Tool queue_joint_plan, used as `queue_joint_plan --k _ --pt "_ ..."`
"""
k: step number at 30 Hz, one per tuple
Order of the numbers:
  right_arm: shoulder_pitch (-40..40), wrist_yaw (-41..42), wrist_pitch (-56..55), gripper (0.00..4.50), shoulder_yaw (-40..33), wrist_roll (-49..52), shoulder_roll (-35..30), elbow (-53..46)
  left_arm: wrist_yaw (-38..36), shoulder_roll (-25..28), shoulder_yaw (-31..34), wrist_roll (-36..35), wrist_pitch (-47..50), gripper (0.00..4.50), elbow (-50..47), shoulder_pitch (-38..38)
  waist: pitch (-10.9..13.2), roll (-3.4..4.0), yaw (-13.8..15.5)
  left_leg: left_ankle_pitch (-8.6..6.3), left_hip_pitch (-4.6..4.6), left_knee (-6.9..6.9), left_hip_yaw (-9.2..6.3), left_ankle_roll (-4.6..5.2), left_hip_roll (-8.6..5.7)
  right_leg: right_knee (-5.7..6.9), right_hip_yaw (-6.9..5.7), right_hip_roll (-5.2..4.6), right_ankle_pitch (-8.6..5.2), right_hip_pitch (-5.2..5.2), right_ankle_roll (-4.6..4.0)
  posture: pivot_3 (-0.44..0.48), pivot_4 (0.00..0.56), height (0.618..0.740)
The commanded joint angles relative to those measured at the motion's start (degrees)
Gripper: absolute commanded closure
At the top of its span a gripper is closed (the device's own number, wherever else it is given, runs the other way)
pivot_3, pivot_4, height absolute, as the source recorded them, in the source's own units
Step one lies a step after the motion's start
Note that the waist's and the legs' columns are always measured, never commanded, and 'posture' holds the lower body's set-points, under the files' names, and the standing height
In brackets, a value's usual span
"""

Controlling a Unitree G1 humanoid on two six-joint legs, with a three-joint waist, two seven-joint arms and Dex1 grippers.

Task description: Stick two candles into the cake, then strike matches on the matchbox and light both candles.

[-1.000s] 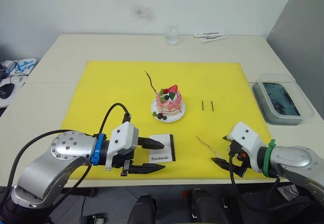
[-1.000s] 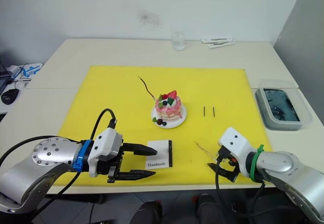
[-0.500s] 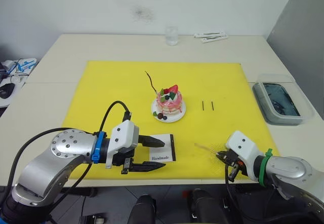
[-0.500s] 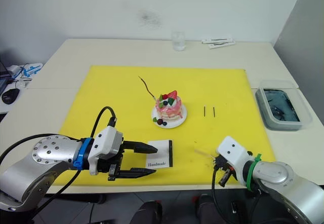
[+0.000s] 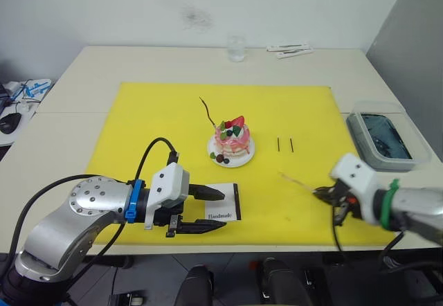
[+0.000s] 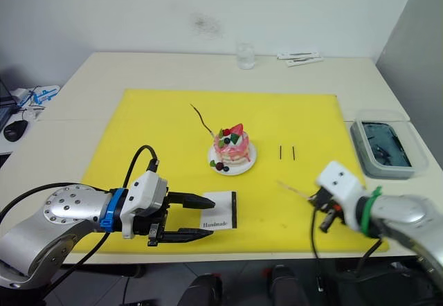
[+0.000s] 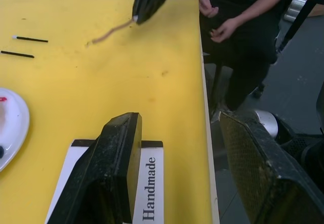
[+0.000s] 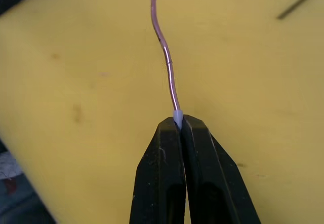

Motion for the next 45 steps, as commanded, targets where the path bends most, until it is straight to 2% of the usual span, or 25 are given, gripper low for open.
queue_joint_plan --k 1,4,9,15,28,31,38,41,45 --pt "4.3 9.4 -11.9 4.45 -2.6 -5.5 -5.7 7.1 -0.4 0.2 0.1 -1.8 0.2 1.72 -1.7 -0.8 0.0 -0.01 0.0 0.00 0.00 -0.01 0.00 0.00 0.00 0.00 -0.01 0.00 0.00 0.00 0.00 0.000 0.150 0.740" --pt "9.0 14.8 -20.4 4.45 -3.9 -9.7 -8.3 13.0 0.0 -0.2 -0.8 -2.3 0.7 1.72 -2.2 -1.5 0.0 0.00 0.0 0.00 -0.01 -0.01 0.03 0.00 0.01 0.01 0.01 0.00 0.02 -0.01 0.04 0.000 0.150 0.740" --pt "14.3 18.5 -28.7 4.45 -5.0 -13.3 -6.8 17.4 1.5 -2.0 -1.3 -5.7 3.3 1.72 -2.5 -4.2 0.0 0.00 0.0 0.00 0.02 0.04 0.07 0.00 0.01 0.05 0.04 0.01 0.08 -0.01 0.14 0.000 0.150 0.740" --pt "15.5 19.1 -30.8 4.45 -5.0 -14.9 -4.7 19.9 2.3 -3.4 -2.6 -6.6 4.4 1.72 -2.7 -6.8 0.0 0.00 -0.2 0.00 0.11 0.09 0.10 0.00 0.01 0.08 0.11 0.02 0.07 0.07 0.12 0.000 0.150 0.740" --pt "15.3 21.6 -30.7 4.45 -4.9 -16.3 -4.9 21.9 2.5 -4.7 -4.8 -6.0 4.4 1.72 -1.8 -10.1 0.0 0.00 -0.1 0.01 0.20 0.09 0.06 0.00 0.00 0.04 0.09 0.02 0.09 0.24 0.14 0.000 0.150 0.740" --pt "14.8 21.1 -31.1 3.82 -4.4 -17.2 -4.5 22.6 2.5 -5.2 -5.2 -6.0 4.4 1.72 -1.7 -10.5 0.0 0.00 -0.1 0.01 0.23 0.10 0.07 0.00 0.00 0.04 0.10 0.02 0.08 0.26 0.13 0.000 0.150 0.740" --pt "14.1 23.7 -29.9 1.29 -7.8 -16.2 -6.5 22.3 2.1 -5.4 -6.5 -5.3 4.8 1.72 -1.1 -12.3 0.0 0.00 -0.1 0.01 0.25 0.10 0.07 0.00 -0.02 0.03 0.10 0.02 0.08 0.31 0.13 0.000 0.150 0.740" --pt "13.1 25.1 -28.1 1.26 -10.2 -15.0 -7.4 21.4 1.7 -5.6 -6.9 -5.7 5.2 1.15 -0.8 -12.9 0.0 0.01 -0.1 0.01 0.27 0.10 0.07 0.00 -0.02 0.04 0.11 0.02 0.09 0.32 0.15 0.000 0.150 0.740" --pt "12.7 27.1 -25.0 1.26 -11.4 -15.6 -10.9 20.2 1.0 -5.1 -8.1 -4.1 4.6 0.02 -0.7 -13.5 0.0 0.01 -0.1 0.01 0.31 0.10 0.06 0.00 -0.01 0.04 0.09 0.02 0.09 0.35 0.15 0.000 0.150 0.740"
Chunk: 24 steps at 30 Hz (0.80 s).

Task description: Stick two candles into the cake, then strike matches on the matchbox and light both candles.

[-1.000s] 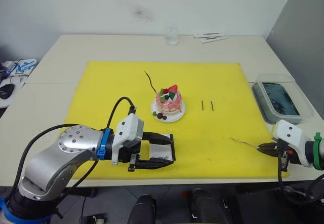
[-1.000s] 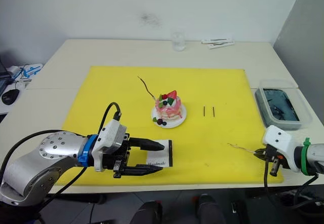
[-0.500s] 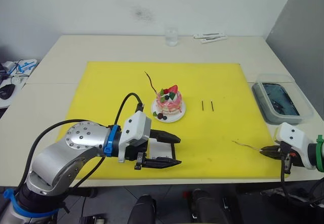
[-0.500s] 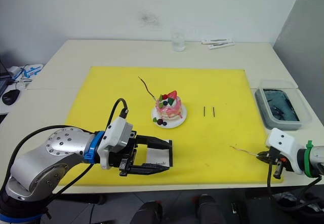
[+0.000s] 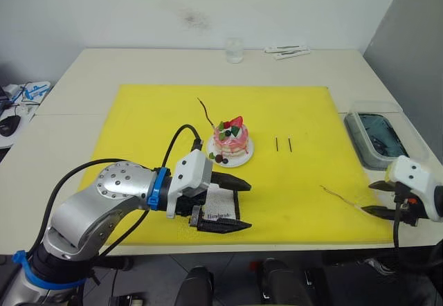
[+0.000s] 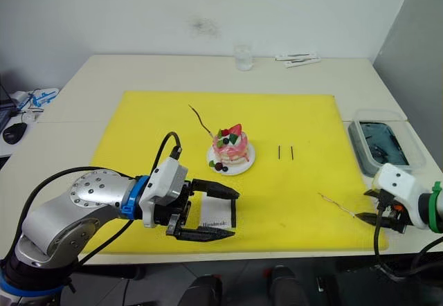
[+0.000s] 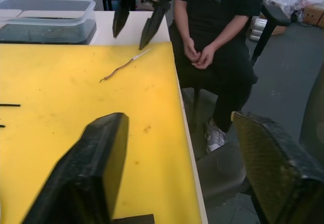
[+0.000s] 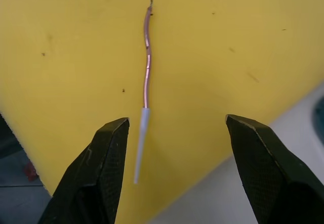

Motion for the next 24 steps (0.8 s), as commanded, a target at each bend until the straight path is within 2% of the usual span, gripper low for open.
queue_joint_plan --k 1,8,13,18,24 --pt "-0.8 1.4 2.5 1.26 -2.0 -0.3 -3.3 -2.7 -0.4 0.2 -1.2 2.2 -1.7 0.02 -0.6 -1.3 0.0 0.00 0.0 0.00 0.00 0.00 -0.01 0.00 0.00 -0.01 0.00 0.00 0.00 0.00 -0.01 0.000 0.150 0.740" --pt "-6.1 -0.8 13.2 1.26 7.2 -0.6 -8.9 -8.3 -0.1 0.2 -7.2 13.1 -8.0 0.02 -1.0 -2.5 0.0 0.01 0.0 0.00 0.09 -0.01 0.02 0.00 0.00 -0.03 0.02 0.00 -0.08 0.09 -0.13 0.000 0.150 0.740" --pt "-11.3 -2.4 17.8 1.26 16.5 -1.7 -10.8 -10.8 1.5 -1.2 -9.4 15.8 -8.7 0.02 -1.8 -1.3 0.0 0.00 0.0 0.00 0.06 -0.02 0.01 0.00 0.00 -0.08 0.00 -0.02 -0.08 0.09 -0.14 0.000 0.150 0.740" --pt "-18.8 -2.2 19.8 1.26 25.9 -4.0 -9.9 -9.0 3.0 -3.1 -11.5 18.4 -9.9 0.02 -1.8 -0.2 0.0 0.01 0.0 0.00 0.07 -0.01 0.00 0.00 0.00 -0.08 -0.01 -0.03 -0.07 0.08 -0.12 0.000 0.150 0.740" --pt "-26.9 1.3 20.5 1.26 33.1 -6.0 -9.4 -5.3 4.0 -4.5 -12.6 19.9 -10.6 0.02 -1.8 0.9 0.0 0.01 0.0 0.00 0.09 -0.01 0.01 0.00 0.00 -0.07 -0.01 -0.03 -0.06 0.08 -0.09 0.000 0.150 0.740"
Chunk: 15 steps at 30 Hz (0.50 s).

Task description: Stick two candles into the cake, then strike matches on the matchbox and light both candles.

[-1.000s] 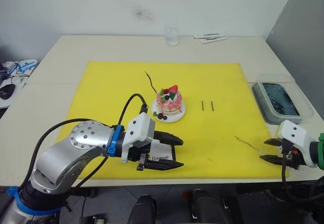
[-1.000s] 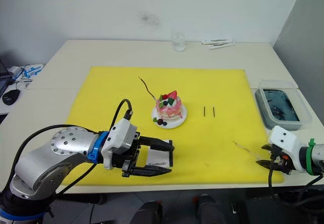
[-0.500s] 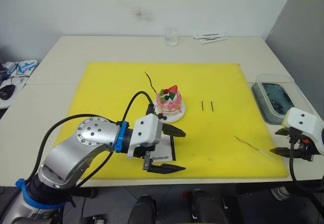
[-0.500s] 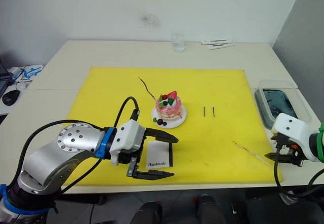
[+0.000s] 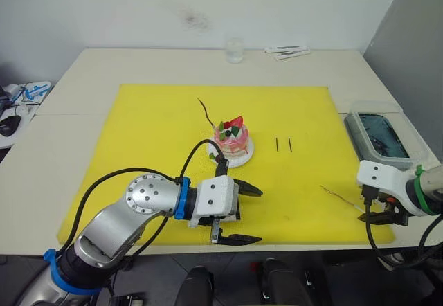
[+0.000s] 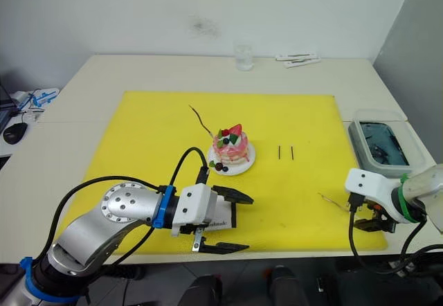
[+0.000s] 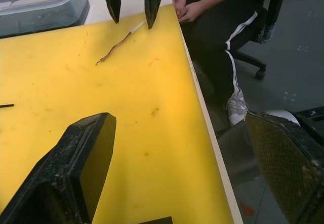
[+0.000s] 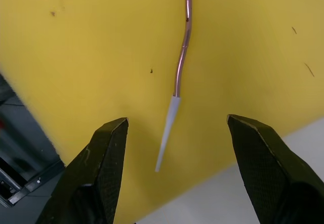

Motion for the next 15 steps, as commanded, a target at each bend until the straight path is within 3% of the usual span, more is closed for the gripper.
queue_joint_plan --k 1,8,15 --pt "-4.7 3.0 1.1 1.26 2.9 -1.1 0.1 1.9 0.5 -0.7 -0.4 0.9 -1.2 0.02 -1.8 0.3 0.0 0.00 0.0 0.00 0.00 0.00 0.00 0.00 0.00 -0.01 0.00 0.00 0.00 0.00 0.00 0.000 0.150 0.740" --pt "-11.3 6.3 0.6 1.26 9.0 -4.4 2.2 4.9 0.8 -1.8 -1.1 2.4 -1.9 0.02 -1.4 1.0 0.0 0.01 0.0 0.00 0.02 -0.01 0.00 0.00 0.00 0.00 -0.02 0.00 0.06 0.00 0.10 0.000 0.150 0.740" --pt "-12.2 7.2 1.7 1.26 10.9 -5.6 3.4 5.1 0.5 -2.1 -1.5 3.3 -2.4 0.02 -1.0 1.4 0.0 0.02 0.0 0.00 0.00 -0.01 -0.01 0.00 0.00 0.00 -0.03 0.00 0.06 -0.01 0.11 0.000 0.150 0.740"
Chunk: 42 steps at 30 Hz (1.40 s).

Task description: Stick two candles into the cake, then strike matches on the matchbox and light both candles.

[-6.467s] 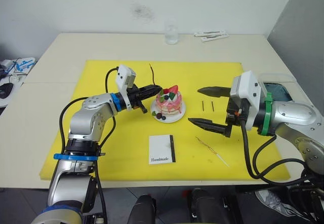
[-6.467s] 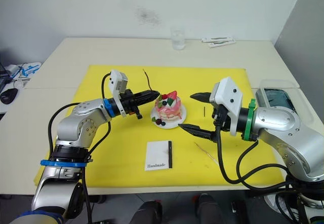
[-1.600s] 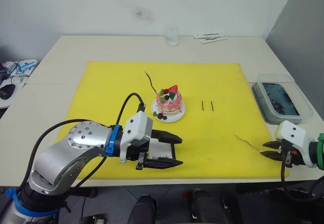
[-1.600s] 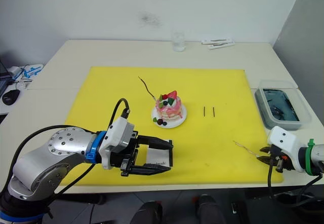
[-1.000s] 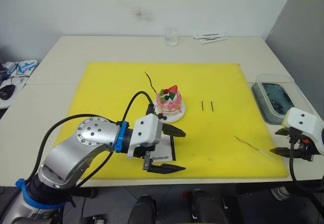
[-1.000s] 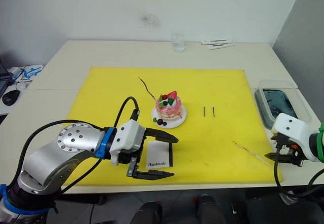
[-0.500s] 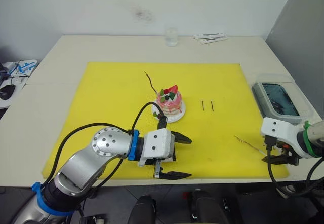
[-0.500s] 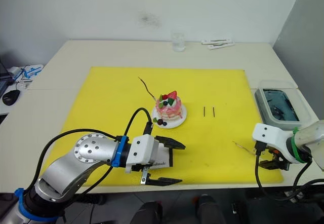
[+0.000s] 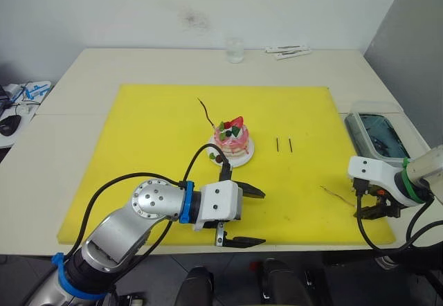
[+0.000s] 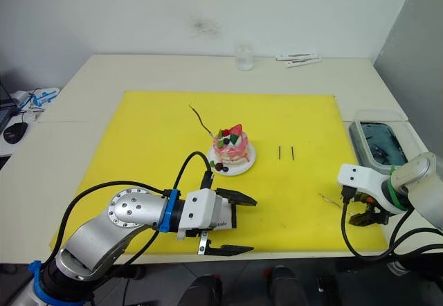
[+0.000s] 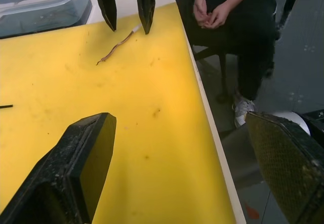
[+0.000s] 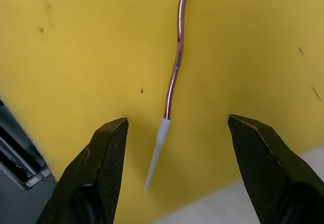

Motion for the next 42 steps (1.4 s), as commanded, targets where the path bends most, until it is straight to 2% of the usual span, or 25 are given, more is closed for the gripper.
queue_joint_plan --k 1,3,6,12,13,23,30,32,34,36,38,42 --pt "-0.8 0.6 0.2 1.26 0.5 -1.3 0.0 0.1 0.1 -0.5 -0.4 0.3 -1.3 0.02 -0.9 0.2 0.0 0.00 0.0 0.00 0.00 0.00 -0.01 0.00 0.00 0.00 0.00 0.00 0.00 0.00 0.00 0.000 0.150 0.740" --pt "-1.0 0.6 0.4 1.26 0.6 -1.4 0.3 0.4 0.0 -0.5 -0.4 0.5 -1.3 0.02 -0.9 0.3 0.0 0.00 0.0 0.00 0.01 0.00 -0.01 0.00 0.00 0.01 -0.01 0.00 0.00 0.00 0.00 0.000 0.150 0.740" --pt "-1.5 0.7 1.4 2.09 0.8 -1.2 1.0 0.5 -0.1 -0.5 -0.4 0.6 -1.5 0.00 -0.6 0.2 0.0 0.00 0.0 0.00 0.01 0.00 -0.01 0.00 0.00 0.01 -0.01 0.00 0.00 0.00 0.00 0.000 0.150 0.740" --pt "-2.3 0.9 2.6 4.33 1.3 -1.4 1.9 0.5 -0.2 -0.4 -0.6 1.2 -2.1 0.00 0.0 0.5 0.0 0.00 0.0 0.00 0.02 0.00 -0.02 0.00 0.00 0.03 -0.01 0.00 0.01 0.00 0.01 0.000 0.150 0.740" --pt "-2.4 1.0 2.8 4.46 1.3 -1.3 1.9 0.4 -0.2 -0.4 -0.6 1.3 -2.2 0.00 0.0 0.6 0.0 0.00 0.0 0.00 0.02 0.00 -0.01 0.00 0.00 0.02 -0.01 0.00 0.01 0.00 0.01 0.000 0.150 0.740" --pt "-5.3 3.8 6.0 4.46 -2.1 2.2 1.0 0.3 -0.8 0.5 1.0 1.0 -2.5 0.00 1.0 1.5 0.0 0.01 0.0 0.00 0.02 0.00 -0.02 0.00 0.00 0.03 -0.01 0.00 0.01 0.00 0.01 0.000 0.150 0.740" --pt "-11.1 3.8 13.7 4.46 -13.9 14.1 5.7 -2.0 0.6 0.0 11.3 -7.2 -0.9 0.00 1.3 7.3 0.0 0.05 -0.1 0.00 0.03 -0.02 -0.04 0.00 0.02 0.06 -0.04 0.01 0.00 -0.03 0.00 0.000 0.150 0.740" --pt "-10.7 1.8 13.6 4.46 -20.7 18.3 11.0 -3.7 0.3 0.8 15.3 -9.3 -1.2 0.00 1.6 9.7 0.0 0.05 -0.1 0.00 0.01 -0.03 -0.09 0.00 0.03 0.04 -0.10 0.01 0.00 -0.02 0.00 0.000 0.150 0.740" --pt "-9.6 -1.5 10.1 4.46 -28.0 22.4 19.5 -5.5 0.4 1.5 19.3 -11.2 -0.9 0.00 1.9 11.5 0.0 0.04 -0.1 0.00 0.00 -0.02 -0.08 0.00 0.02 0.06 -0.08 0.02 0.01 -0.03 0.01 0.000 0.150 0.740" --pt "-9.3 -6.2 7.3 4.46 -31.5 24.8 28.0 -6.9 2.0 1.2 23.1 -13.6 0.2 0.00 2.3 12.2 0.0 0.02 0.0 0.00 -0.03 -0.01 -0.15 0.00 0.03 0.04 -0.13 0.03 0.01 -0.01 0.01 0.000 0.150 0.740" --pt "-10.3 -13.2 4.6 4.46 -31.7 24.9 37.4 -7.1 4.5 0.4 26.5 -14.4 0.4 0.00 3.5 12.4 0.0 0.01 -0.1 0.00 -0.01 0.00 -0.16 0.00 0.04 0.08 -0.12 0.03 0.02 0.03 0.02 0.000 0.150 0.740" --pt "-11.2 -23.0 -9.6 4.46 -25.3 19.3 53.5 -4.0 10.1 -1.3 30.8 -15.4 2.1 0.00 5.8 10.7 0.0 0.06 -0.2 0.01 0.04 0.00 -0.17 0.00 0.02 0.13 -0.10 0.04 0.08 0.02 0.02 0.000 0.150 0.740"
